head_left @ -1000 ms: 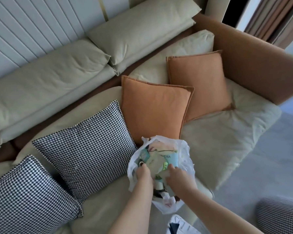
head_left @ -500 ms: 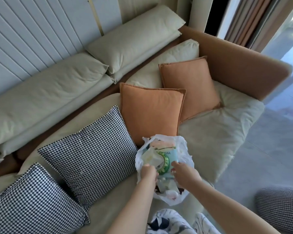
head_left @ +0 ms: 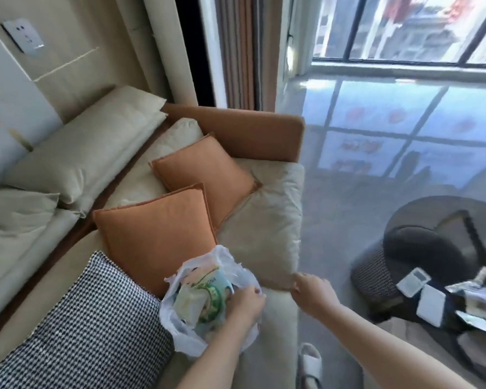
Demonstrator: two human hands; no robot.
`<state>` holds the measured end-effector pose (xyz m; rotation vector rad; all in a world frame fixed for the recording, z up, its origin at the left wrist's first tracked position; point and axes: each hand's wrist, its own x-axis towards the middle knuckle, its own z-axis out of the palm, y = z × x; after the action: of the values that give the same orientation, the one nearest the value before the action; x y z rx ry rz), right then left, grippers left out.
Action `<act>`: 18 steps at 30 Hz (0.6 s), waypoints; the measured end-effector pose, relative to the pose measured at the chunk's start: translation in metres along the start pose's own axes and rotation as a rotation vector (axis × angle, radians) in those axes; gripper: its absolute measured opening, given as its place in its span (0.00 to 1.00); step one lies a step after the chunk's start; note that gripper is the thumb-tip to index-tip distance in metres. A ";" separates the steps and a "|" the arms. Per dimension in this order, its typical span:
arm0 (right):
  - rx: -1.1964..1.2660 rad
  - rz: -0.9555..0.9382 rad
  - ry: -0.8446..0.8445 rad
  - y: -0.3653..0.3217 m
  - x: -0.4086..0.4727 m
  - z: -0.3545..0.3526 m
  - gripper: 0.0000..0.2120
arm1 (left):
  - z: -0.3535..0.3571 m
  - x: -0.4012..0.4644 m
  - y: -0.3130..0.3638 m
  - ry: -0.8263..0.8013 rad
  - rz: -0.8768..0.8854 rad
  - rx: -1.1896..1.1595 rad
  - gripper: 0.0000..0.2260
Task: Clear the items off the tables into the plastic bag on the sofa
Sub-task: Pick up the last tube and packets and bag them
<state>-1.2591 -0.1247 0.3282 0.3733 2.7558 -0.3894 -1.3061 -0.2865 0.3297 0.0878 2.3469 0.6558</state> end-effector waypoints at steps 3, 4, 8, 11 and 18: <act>-0.003 0.120 0.048 0.041 -0.016 -0.009 0.13 | 0.018 0.000 0.041 -0.054 0.096 0.114 0.15; 0.013 0.162 0.063 0.055 -0.021 -0.011 0.13 | 0.025 0.000 0.054 -0.069 0.136 0.137 0.16; 0.079 0.313 0.098 0.112 -0.043 -0.019 0.15 | 0.056 0.000 0.110 -0.121 0.265 0.233 0.17; 0.103 0.411 0.107 0.160 -0.063 -0.020 0.15 | 0.089 -0.001 0.151 -0.171 0.325 0.316 0.17; 0.230 0.600 0.115 0.278 -0.113 -0.018 0.13 | 0.182 -0.007 0.237 -0.248 0.388 0.444 0.17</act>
<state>-1.0779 0.1152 0.3237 1.2675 2.5364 -0.5306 -1.2111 -0.0031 0.3317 0.7916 2.2054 0.2649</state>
